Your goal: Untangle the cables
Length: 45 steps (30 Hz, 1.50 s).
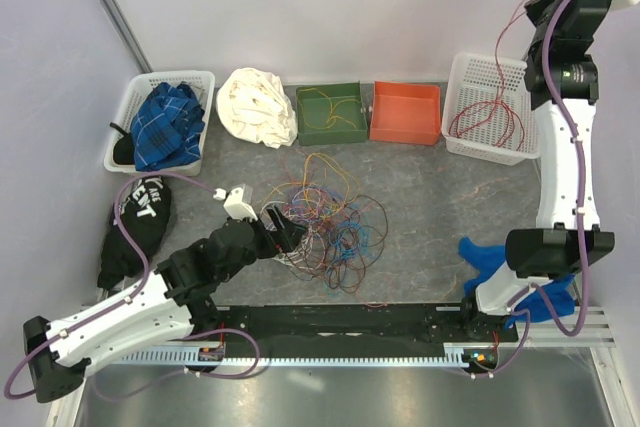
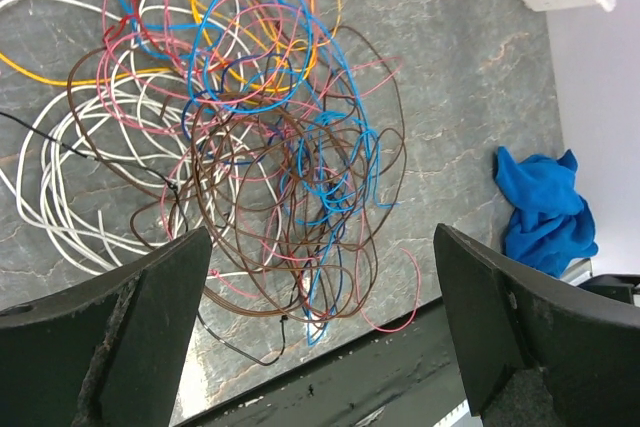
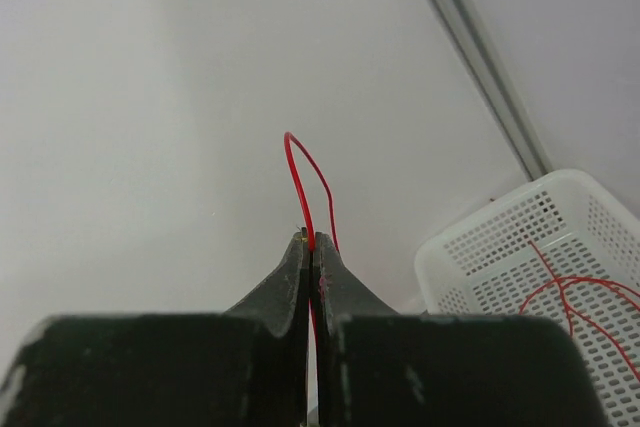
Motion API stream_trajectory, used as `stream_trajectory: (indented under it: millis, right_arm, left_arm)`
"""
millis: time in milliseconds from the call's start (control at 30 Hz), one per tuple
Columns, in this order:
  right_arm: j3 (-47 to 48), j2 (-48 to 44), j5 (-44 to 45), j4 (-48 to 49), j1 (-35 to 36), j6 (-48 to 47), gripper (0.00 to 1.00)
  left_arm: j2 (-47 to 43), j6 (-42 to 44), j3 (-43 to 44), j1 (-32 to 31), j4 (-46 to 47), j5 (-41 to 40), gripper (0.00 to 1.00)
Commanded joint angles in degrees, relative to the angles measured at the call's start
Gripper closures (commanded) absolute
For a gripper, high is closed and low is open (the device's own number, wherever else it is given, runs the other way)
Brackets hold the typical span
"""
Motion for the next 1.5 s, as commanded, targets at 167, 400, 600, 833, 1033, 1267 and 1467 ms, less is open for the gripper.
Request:
stream_trajectory:
  millis: [167, 400, 600, 833, 1033, 1267, 1467]
  right_arm:
    - [4.94, 9.36, -1.88, 3.89, -5.76, 5.21, 1.0]
    - [2.06, 15.53, -2.94, 4.94, -6.38, 4.34, 1.0]
    - [-6.3, 16.94, -4.08, 5.29, -6.73, 2.67, 0.57]
    - [-18.41, 6.16, -4.09, 6.34, -3.92, 2.67, 0.24]
    - [-43.26, -8.79, -7.77, 12.58, 1.6, 6.62, 0.22]
    - [-59.38, -20.14, -14.01, 21.63, 18.02, 5.04, 0.23]
    - [-64.93, -19.54, -17.09, 22.96, 32.52, -0.31, 0.25]
  left_arm:
    - [3.18, -2.08, -1.48, 0.13, 3.68, -1.64, 0.0]
    - [8.28, -2.16, -1.57, 0.22, 6.58, -3.49, 0.0]
    - [12.94, -4.89, -1.66, 0.13, 8.07, -1.73, 0.0]
    - [12.33, -6.82, -1.75, 0.22, 7.99, -1.73, 0.0]
    - [11.27, -9.11, -2.28, 0.13, 9.13, -2.08, 0.0]
    - [9.96, -9.81, -2.98, 0.13, 9.13, -2.35, 0.0]
    - [7.67, -7.45, -4.47, 0.05, 10.8, -2.35, 0.0]
